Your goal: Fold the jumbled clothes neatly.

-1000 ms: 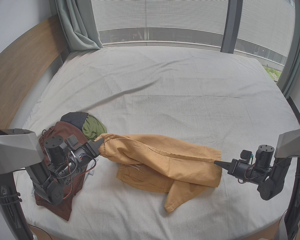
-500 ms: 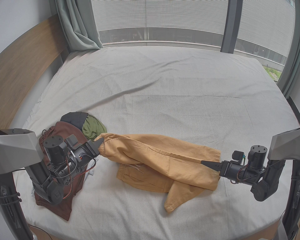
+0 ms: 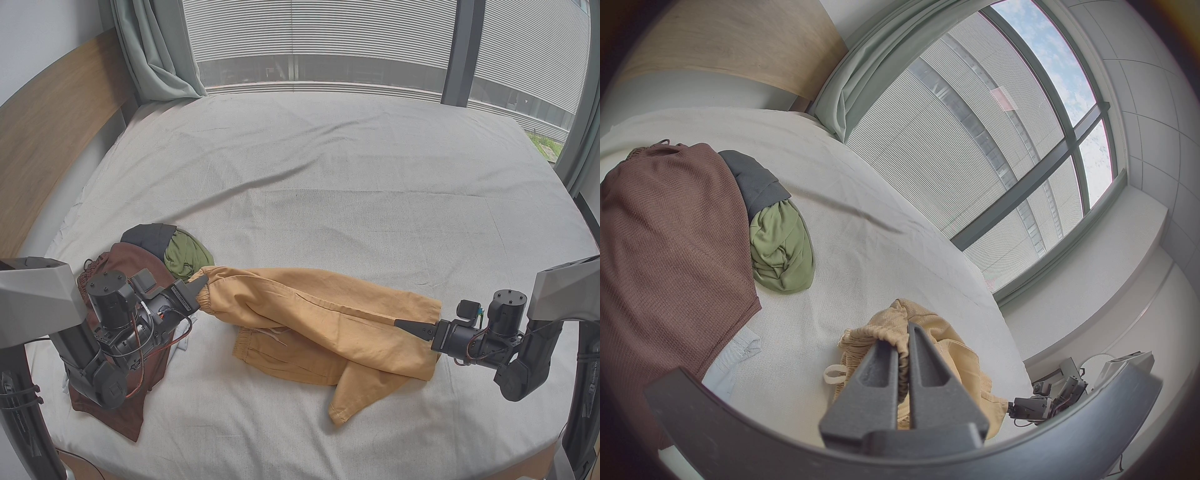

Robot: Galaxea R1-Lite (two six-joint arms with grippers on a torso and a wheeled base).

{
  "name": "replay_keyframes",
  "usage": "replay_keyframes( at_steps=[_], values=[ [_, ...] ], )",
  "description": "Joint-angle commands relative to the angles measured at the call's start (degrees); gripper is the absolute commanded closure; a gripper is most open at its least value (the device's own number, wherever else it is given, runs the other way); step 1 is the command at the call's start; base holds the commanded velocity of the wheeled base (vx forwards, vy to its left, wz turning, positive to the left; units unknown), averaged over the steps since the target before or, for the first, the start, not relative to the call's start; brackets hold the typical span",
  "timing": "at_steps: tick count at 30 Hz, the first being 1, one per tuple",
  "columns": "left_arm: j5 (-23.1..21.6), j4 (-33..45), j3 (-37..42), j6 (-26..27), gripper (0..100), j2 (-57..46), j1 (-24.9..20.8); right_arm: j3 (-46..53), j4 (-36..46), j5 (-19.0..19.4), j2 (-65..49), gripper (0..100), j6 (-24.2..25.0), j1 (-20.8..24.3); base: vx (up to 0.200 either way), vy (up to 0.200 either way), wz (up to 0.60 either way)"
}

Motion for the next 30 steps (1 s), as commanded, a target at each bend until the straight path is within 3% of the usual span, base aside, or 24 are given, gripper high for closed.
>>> replay_keyframes(
  at_steps=[1,4,5,21,30],
  values=[
    [-0.02,-0.05,-0.04,0.0,100,-0.07,0.02,-0.09,-0.04,0.03,0.25,0,0.0,0.03,0.0,0.0,0.0],
    [-0.02,-0.14,-0.13,0.0,100,-0.07,0.02,-0.18,-0.04,0.03,0.25,0,0.0,0.03,0.0,0.0,0.0],
    [-0.02,-0.05,-0.13,0.0,100,-0.07,0.02,-0.18,-0.04,0.03,0.25,100,0.0,0.03,0.0,0.0,0.0],
    [-0.02,-0.14,-0.3,-0.09,100,-0.33,0.02,0.53,-0.13,0.03,-1.51,100,-0.08,-0.06,0.0,0.0,0.0],
    [-1.95,-0.05,0.14,-0.09,100,-5.43,0.46,2.81,-0.04,0.03,-10.13,100,-0.17,1.18,0.0,0.0,0.0]
  ],
)
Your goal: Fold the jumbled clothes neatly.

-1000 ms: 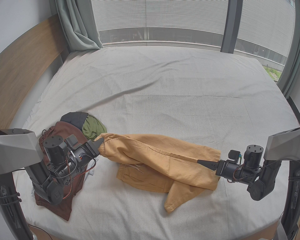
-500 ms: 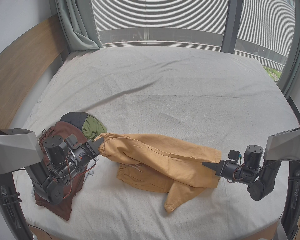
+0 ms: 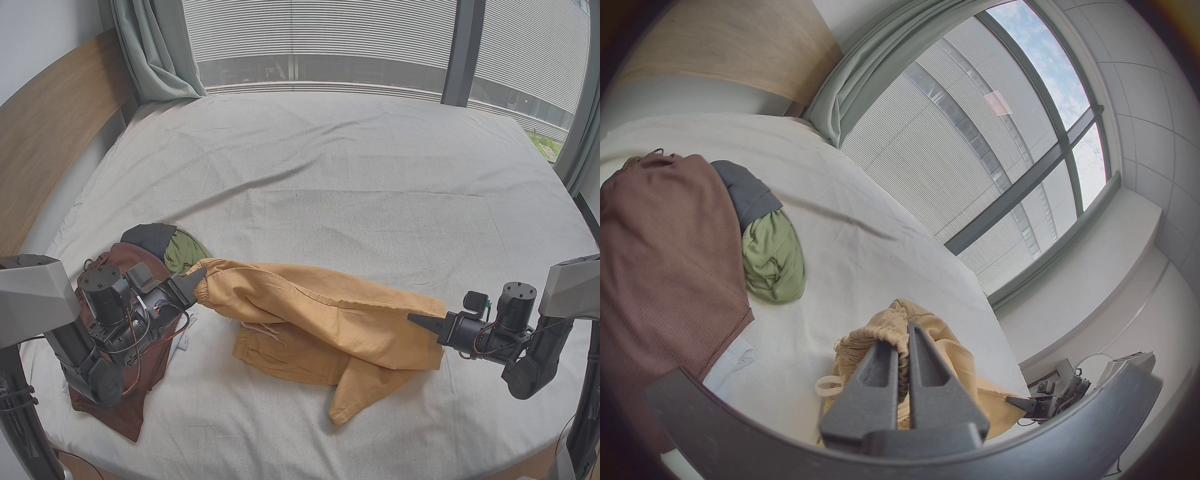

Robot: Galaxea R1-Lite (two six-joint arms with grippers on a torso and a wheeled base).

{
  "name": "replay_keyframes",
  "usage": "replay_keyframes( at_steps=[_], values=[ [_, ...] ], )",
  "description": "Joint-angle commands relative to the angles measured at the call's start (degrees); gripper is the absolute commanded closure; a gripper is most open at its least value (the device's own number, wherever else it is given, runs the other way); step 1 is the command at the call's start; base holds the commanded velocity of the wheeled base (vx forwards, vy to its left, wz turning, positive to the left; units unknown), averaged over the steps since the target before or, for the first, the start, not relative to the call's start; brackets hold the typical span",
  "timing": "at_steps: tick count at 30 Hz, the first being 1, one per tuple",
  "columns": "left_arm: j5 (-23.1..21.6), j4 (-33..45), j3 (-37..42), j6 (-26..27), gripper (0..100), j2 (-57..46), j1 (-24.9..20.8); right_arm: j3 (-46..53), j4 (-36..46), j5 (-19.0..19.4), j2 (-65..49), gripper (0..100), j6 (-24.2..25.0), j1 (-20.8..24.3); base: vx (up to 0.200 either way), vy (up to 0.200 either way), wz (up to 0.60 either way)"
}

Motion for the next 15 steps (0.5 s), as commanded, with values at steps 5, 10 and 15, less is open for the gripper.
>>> replay_keyframes(
  at_steps=[5,10,15],
  values=[
    [-3.75,-0.08,0.85,-0.12,100,-6.65,0.66,1.62,0.15,0.03,-8.91,100,-0.04,1.37,0.0,0.0,0.0],
    [-4.19,-0.08,0.76,-0.12,100,-9.02,1.63,1.88,0.15,0.03,-11.72,100,-0.04,1.37,0.0,0.0,0.0],
    [-4.19,-0.08,0.58,-0.21,100,-10.6,1.81,1.79,0.15,0.03,-14.53,100,0.05,1.46,0.0,0.0,0.0]
  ],
)
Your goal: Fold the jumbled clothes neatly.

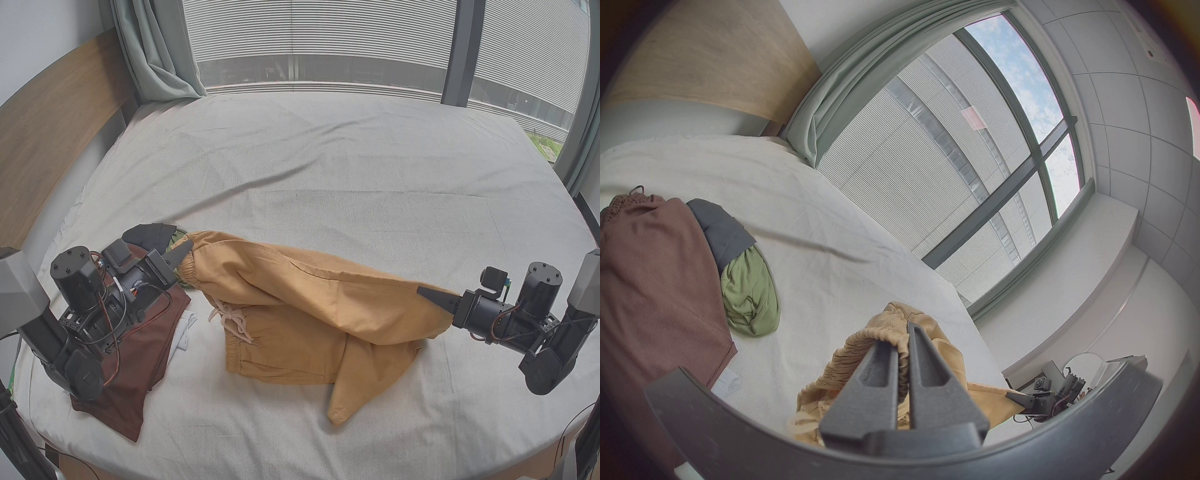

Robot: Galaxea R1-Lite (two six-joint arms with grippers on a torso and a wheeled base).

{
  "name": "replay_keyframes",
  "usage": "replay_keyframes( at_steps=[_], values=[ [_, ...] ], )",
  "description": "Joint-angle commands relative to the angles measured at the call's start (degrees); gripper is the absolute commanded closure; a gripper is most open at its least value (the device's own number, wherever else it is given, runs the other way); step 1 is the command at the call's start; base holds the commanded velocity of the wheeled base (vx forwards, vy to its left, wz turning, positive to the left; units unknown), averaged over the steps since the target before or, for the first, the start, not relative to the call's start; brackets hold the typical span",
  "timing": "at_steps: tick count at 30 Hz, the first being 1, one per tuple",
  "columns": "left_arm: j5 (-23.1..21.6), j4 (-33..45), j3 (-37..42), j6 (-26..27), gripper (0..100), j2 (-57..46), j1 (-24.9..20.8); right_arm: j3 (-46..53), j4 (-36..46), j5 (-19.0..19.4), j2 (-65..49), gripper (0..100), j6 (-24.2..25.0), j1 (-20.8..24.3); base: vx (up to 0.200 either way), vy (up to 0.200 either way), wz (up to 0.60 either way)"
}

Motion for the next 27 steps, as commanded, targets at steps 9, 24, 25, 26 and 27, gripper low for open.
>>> replay_keyframes(
  at_steps=[9,24,25,26,27],
  values=[
    [-1.53,-0.05,0.76,-0.14,100,-4.69,0.27,-0.22,-0.04,0.03,-6.34,100,0.05,-0.04,0.0,0.0,0.0],
    [-7.42,0.03,3.48,0.13,100,-7.23,4.84,-0.57,-0.04,0.03,-7.3,100,0.23,0.22,0.0,0.0,0.0],
    [-7.42,0.03,3.48,0.13,100,-7.23,4.84,-0.57,-0.04,0.03,-7.3,100,0.23,0.22,0.0,0.0,0.0],
    [-8.91,0.03,4.01,0.92,100,-7.23,5.63,-0.66,-0.04,0.03,-7.22,100,0.23,0.13,0.0,0.0,0.0],
    [-9.18,0.03,4.1,1.18,100,-7.23,5.81,-0.75,-0.04,0.03,-7.22,100,0.23,0.13,0.0,0.0,0.0]
  ],
)
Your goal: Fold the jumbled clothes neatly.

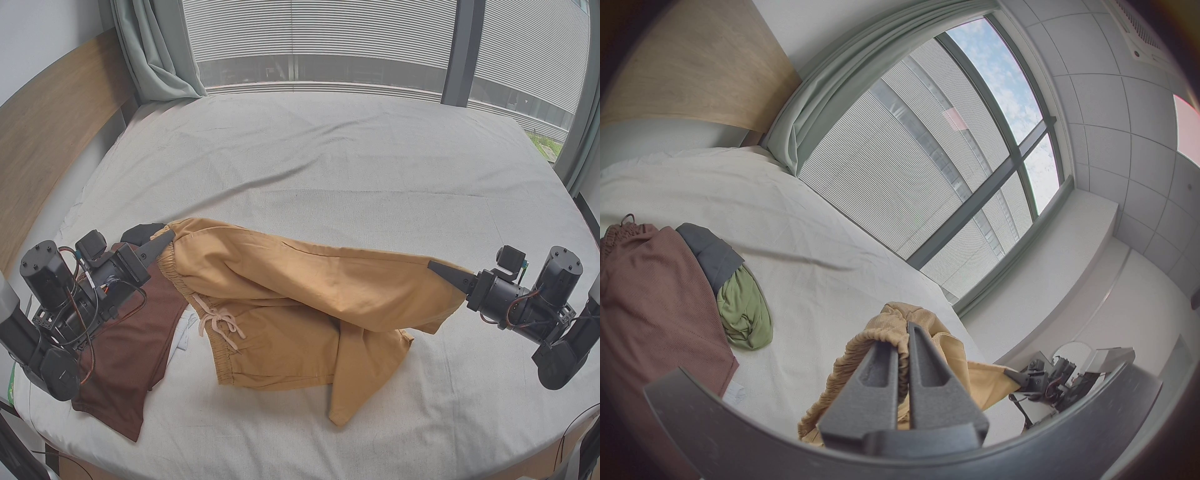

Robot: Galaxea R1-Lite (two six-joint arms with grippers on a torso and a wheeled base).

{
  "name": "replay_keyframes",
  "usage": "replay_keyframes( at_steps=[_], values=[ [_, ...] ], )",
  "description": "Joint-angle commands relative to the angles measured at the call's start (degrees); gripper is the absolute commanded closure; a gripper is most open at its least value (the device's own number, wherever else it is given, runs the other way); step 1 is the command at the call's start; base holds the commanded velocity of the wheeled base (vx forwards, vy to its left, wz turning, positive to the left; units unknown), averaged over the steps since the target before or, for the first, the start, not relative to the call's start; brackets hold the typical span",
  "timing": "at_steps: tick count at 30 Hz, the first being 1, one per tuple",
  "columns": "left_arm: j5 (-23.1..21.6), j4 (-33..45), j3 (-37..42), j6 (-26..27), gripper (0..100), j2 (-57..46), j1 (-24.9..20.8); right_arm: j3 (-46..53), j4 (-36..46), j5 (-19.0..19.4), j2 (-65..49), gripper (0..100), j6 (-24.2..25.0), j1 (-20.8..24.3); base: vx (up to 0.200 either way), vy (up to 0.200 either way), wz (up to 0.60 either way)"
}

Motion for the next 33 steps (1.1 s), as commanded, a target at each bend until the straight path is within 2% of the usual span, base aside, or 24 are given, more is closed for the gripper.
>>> replay_keyframes(
  at_steps=[1,16,33],
  values=[
    [-1.48,-0.01,1.1,1.75,100,-0.17,1.81,-0.18,-0.04,0.03,-0.06,100,0.01,-0.14,0.0,0.0,0.0],
    [-3.07,-0.01,1.89,9.66,100,2.46,2.77,-0.62,-0.12,-0.06,-0.15,100,0.09,-0.58,0.0,0.0,0.0],
    [-2.98,-0.1,1.19,9.84,100,3.34,3.21,-1.85,-0.12,-0.06,-0.24,100,0.18,-1.28,0.0,0.0,0.0]
  ],
)
